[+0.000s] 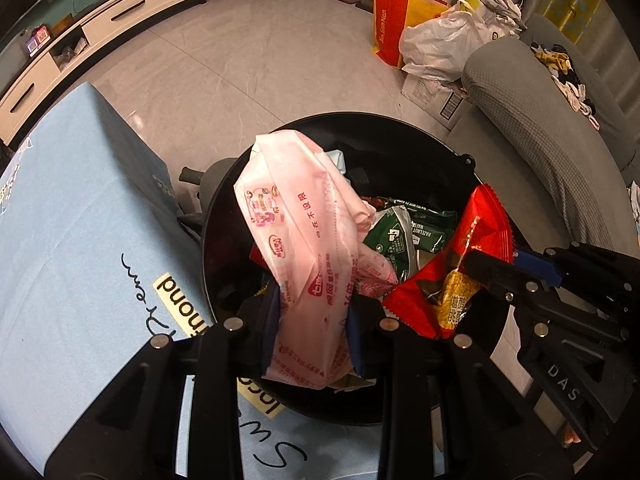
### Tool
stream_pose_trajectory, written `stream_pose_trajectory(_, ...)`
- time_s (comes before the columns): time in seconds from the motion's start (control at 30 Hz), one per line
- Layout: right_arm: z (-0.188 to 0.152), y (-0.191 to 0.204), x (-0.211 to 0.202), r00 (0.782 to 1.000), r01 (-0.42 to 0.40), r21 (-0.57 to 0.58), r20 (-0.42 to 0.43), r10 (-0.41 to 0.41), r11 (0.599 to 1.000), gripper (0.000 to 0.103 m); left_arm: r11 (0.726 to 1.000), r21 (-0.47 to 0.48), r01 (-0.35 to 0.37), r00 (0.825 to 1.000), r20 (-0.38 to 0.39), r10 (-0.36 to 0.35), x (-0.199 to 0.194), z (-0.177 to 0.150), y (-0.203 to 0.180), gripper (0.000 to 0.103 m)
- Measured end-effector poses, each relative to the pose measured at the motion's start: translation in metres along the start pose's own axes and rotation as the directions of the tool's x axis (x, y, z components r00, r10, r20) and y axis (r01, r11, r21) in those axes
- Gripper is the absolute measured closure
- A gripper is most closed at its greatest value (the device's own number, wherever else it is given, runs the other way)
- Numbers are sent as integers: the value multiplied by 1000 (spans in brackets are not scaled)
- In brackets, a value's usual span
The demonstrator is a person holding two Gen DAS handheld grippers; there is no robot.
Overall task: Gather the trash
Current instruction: 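Lower both held items into the bin and open both tools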
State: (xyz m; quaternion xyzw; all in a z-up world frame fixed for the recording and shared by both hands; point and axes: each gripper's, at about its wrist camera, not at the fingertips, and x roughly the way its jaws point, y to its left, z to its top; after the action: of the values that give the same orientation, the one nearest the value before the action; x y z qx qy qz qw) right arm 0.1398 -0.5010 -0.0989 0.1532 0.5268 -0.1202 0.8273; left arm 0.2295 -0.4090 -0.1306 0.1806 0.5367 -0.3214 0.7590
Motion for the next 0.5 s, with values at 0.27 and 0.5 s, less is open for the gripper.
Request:
stream_pose_trajectory(0.27, 0, 1, 1, 1000, -3, 1, -1, 3, 1000, 89, 1000, 5, -3, 1000, -8, 3, 4, 1, -1, 72)
stream_pose_trajectory(0.5, -1, 2, 3, 1000, -6, 1, -5, 6, 1000, 89, 1000, 5, -7, 1000, -13, 7, 6, 0, -1, 72)
